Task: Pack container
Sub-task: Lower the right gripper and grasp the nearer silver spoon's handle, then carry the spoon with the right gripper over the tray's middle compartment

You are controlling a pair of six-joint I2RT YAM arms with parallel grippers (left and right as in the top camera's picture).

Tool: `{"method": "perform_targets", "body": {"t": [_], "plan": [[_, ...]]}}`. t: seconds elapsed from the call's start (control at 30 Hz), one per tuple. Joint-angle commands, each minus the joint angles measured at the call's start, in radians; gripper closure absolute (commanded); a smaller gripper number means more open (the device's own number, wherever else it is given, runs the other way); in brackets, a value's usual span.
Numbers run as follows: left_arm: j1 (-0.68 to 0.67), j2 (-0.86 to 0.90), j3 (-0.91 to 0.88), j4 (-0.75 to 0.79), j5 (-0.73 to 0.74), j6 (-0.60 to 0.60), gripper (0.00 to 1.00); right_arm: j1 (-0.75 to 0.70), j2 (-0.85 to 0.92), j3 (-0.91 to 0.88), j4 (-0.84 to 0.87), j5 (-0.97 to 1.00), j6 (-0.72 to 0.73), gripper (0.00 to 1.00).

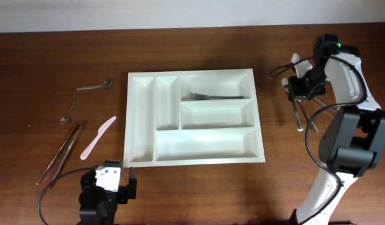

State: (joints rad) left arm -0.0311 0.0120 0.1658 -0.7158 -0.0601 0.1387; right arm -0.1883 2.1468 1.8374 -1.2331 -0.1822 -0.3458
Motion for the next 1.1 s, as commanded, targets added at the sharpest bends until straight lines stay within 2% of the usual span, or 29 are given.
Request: {"method": "perform_targets", "body": {"t": [0.0, 0.1, 0.33, 0.5, 0.63, 0.83, 1.07], "plan": [[-0.003, -0.007, -0.003, -0.004, -0.008, 0.013, 0.01, 0.044, -0.003, 0.087, -0.038, -0.057, -0.052, 0.96], [-0.003, -0.007, -0.003, -0.004, -0.008, 0.013, 0.01, 0.084, -0.004, 0.166, -0.099, -0.101, -0.117, 0.96], [-0.003, -0.007, -0.003, -0.004, -0.008, 0.013, 0.01, 0.222, -0.005, 0.300, -0.230, -0.203, -0.367, 0.96], [-0.003, -0.007, -0.003, -0.004, -0.008, 0.013, 0.01, 0.321, -0.005, 0.299, -0.238, -0.204, -0.465, 0.96], [-0.003, -0.007, -0.003, -0.004, -0.008, 0.013, 0.01, 0.389, -0.005, 0.299, -0.256, -0.203, -0.624, 0.96], [-0.003, -0.007, -0.003, -0.004, -0.008, 0.013, 0.01, 0.460, -0.003, 0.298, -0.256, -0.204, -0.782, 0.96], [-0.003, -0.007, -0.003, -0.004, -0.008, 0.013, 0.01, 0.503, 0.004, 0.245, -0.238, -0.214, -0.885, 0.96]]}}
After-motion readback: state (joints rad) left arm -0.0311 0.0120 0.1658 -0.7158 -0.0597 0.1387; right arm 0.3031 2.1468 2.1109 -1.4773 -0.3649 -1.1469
